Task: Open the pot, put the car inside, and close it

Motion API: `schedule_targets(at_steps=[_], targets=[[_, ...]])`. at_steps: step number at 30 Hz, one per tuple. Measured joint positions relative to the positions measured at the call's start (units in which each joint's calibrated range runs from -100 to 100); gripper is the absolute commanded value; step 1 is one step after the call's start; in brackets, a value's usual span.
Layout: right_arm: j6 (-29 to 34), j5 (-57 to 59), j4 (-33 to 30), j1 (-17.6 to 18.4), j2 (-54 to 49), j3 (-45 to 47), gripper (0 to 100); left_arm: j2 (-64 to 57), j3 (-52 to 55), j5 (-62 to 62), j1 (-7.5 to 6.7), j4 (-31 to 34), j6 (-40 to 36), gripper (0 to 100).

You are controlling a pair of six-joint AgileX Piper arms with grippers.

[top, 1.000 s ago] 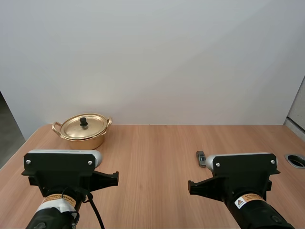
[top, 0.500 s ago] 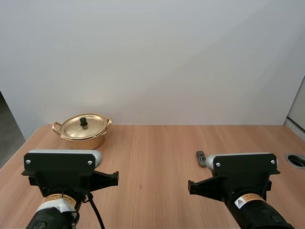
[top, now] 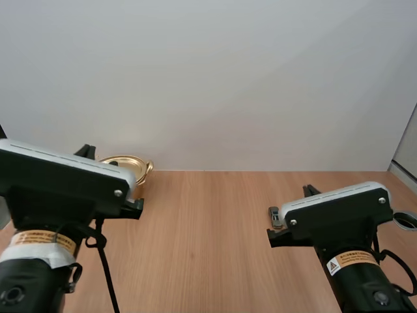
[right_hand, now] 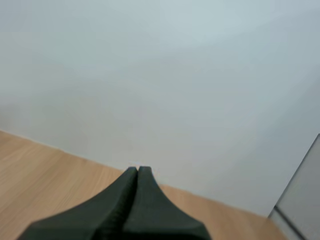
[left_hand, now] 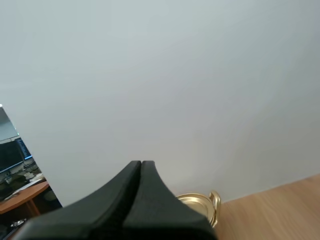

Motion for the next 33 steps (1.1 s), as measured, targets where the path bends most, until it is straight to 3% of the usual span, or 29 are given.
schedule_targets(at_steps=[5, 10, 13, 17, 28, 33], targets=[[1.76, -12.09, -4.91, 0.34, 0.00, -9.16, 0, 0.00, -5.91, 10.82, 0.00, 3.70, -3.69, 0], [4.24, -13.06, -1.89, 0.77, 0.24, -17.01, 0, 5.89, -12.26, 12.03, 0.54, 5.12, -5.73, 0], [3.31, -7.11, 3.02, 0.77, 0.49, -18.33, 0, 10.80, -17.15, 14.56, 1.55, 5.68, -5.73, 0], [0.94, 3.11, 8.47, 0.77, 0.53, -18.33, 0, 19.54, -25.99, 18.53, 4.00, 2.52, -5.73, 0], [0.38, 29.76, 9.22, 0.77, 0.53, -18.33, 0, 40.43, -42.17, 15.77, 9.44, -5.20, -4.29, 0], [0.38, 31.03, 9.22, 0.77, 0.53, -18.33, 0, 50.27, -42.28, 14.43, 9.81, -2.84, -0.65, 0]])
